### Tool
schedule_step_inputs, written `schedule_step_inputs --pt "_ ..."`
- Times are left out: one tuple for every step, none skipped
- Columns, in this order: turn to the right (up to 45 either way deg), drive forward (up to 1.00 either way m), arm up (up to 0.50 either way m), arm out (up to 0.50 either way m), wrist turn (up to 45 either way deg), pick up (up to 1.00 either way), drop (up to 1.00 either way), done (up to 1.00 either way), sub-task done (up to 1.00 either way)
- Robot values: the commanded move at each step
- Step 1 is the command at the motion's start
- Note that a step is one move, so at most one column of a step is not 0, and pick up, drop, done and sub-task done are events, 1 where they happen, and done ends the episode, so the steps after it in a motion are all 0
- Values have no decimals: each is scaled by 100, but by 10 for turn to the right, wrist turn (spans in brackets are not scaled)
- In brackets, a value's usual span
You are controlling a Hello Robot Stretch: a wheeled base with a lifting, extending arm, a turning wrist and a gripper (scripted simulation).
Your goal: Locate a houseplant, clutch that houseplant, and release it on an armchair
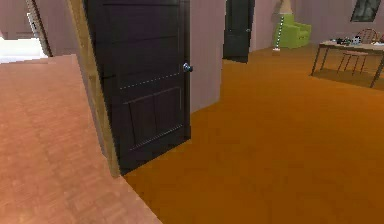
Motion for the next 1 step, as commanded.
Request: schedule_step_inputs --pt "0 35 0 0 0 0 0 0 0"
